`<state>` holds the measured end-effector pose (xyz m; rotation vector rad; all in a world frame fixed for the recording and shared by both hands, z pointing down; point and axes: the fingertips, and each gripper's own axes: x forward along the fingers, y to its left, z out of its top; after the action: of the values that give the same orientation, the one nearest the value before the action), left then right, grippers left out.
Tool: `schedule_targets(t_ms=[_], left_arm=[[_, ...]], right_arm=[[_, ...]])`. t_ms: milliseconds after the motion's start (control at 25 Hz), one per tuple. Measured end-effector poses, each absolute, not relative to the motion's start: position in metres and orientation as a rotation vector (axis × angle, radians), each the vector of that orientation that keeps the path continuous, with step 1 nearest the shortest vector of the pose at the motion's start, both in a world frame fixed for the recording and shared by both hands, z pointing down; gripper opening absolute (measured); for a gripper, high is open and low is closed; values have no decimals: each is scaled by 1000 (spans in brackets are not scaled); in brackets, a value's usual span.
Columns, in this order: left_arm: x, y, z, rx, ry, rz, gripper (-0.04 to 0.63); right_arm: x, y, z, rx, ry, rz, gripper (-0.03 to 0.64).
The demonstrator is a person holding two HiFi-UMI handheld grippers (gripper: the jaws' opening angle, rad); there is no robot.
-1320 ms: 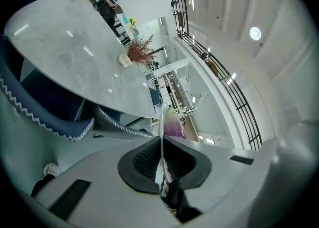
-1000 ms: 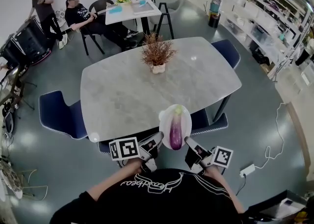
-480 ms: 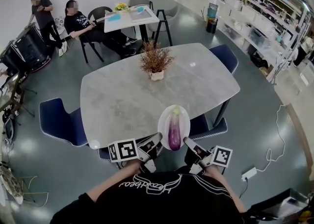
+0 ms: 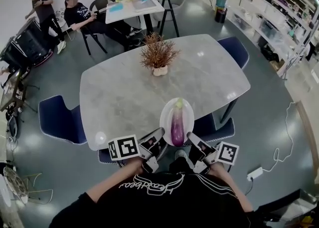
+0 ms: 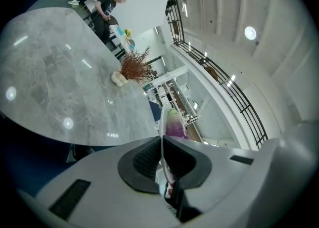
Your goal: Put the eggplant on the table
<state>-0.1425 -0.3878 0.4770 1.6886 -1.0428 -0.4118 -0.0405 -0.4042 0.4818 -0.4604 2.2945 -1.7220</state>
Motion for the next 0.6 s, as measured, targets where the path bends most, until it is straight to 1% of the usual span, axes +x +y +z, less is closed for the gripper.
schedule_targets(t_ms=[240,600], left_arm=[[-134,-434,488,1670,-1055,-408,23],[-147,-497,503,1616,-1101,-418,23]], right_arm=[[-33,-453,495,-522,2280,-1737,18],[-49,-522,505,-533,2342,-1769,18]])
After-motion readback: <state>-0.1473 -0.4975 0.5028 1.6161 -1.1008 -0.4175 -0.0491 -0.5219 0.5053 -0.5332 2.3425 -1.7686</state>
